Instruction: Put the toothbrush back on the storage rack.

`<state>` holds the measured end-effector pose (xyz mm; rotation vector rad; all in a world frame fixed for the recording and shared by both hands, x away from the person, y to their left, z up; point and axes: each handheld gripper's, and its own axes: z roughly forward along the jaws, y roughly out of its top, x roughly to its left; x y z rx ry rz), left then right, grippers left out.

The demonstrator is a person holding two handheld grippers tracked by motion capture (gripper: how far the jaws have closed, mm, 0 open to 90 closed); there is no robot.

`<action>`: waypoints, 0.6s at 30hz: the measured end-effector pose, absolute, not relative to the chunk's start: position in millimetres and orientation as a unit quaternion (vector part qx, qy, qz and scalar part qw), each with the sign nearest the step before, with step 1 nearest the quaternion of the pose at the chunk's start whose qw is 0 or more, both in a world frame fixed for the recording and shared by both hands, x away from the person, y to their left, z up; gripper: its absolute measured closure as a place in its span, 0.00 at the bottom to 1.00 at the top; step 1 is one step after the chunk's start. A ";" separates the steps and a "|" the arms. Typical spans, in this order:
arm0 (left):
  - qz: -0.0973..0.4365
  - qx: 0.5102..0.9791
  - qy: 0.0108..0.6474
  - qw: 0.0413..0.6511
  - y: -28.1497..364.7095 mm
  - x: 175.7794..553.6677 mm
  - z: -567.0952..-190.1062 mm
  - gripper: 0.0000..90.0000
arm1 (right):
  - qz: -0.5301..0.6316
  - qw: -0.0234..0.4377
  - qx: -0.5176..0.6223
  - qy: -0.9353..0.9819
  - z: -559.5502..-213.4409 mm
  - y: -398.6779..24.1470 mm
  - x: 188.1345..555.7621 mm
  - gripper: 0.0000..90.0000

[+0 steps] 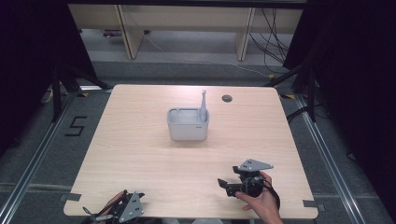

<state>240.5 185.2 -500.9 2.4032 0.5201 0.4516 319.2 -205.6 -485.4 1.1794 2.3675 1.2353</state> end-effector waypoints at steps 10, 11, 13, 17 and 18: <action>0.172 0.912 0.197 0.315 185.3 240.4 -500.9 0.17 | 0.415 0.100 0.397 0.812 -487.6 -207.1 308.3 0.22; 0.172 0.912 0.198 0.315 185.3 240.4 -500.9 0.17 | 0.411 0.101 0.401 0.812 -487.1 -207.0 306.5 0.22; 0.172 0.913 0.197 0.314 185.4 240.5 -500.9 0.17 | 0.409 0.098 0.400 0.814 -487.1 -207.0 304.6 0.22; 0.172 0.913 0.197 0.314 185.3 240.5 -501.0 0.17 | 0.404 0.103 0.398 0.817 -489.1 -208.2 301.6 0.22; 0.172 0.913 0.197 0.314 185.3 240.5 -501.0 0.17 | 0.399 0.093 0.412 0.814 -488.3 -207.5 298.9 0.22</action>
